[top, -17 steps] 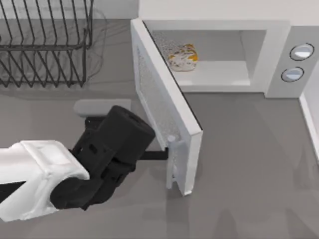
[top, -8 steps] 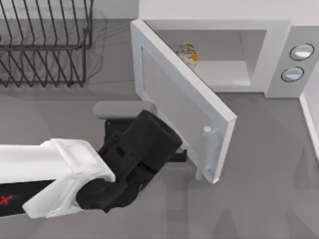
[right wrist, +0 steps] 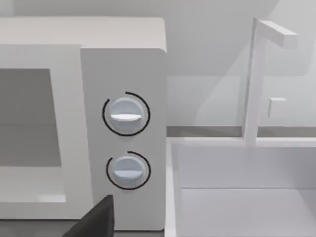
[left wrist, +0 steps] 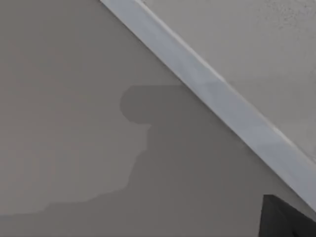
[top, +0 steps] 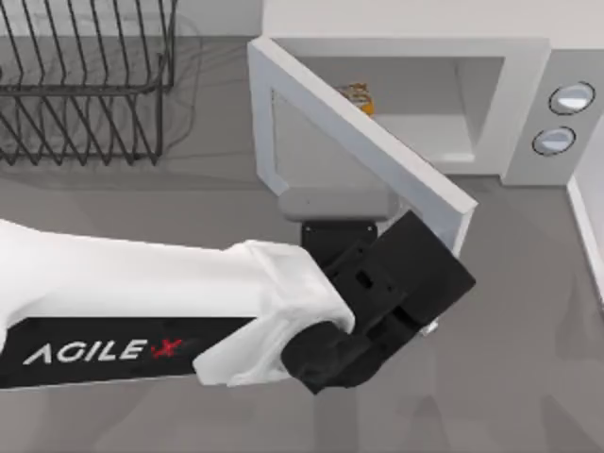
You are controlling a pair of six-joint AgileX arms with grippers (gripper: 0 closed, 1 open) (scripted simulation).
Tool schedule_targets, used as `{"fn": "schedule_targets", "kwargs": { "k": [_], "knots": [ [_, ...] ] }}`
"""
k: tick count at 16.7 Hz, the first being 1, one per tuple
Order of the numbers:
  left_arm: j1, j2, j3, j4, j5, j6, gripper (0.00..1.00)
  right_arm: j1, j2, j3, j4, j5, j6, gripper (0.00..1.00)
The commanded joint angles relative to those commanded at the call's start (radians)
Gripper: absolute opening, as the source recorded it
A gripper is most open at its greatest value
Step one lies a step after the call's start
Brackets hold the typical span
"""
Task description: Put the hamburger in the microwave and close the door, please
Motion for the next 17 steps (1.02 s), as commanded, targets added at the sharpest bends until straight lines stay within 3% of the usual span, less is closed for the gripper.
{"fn": "schedule_targets", "kwargs": {
  "k": [10, 17],
  "knots": [
    [-0.04, 0.085, 0.112, -0.05, -0.02, -0.047, 0.0, 0.0, 0.0, 0.0, 0.0, 0.0, 0.0, 1.0],
    [-0.106, 0.279, 0.403, -0.195, -0.048, -0.121, 0.0, 0.0, 0.0, 0.0, 0.0, 0.0, 0.0, 1.0]
  ]
}}
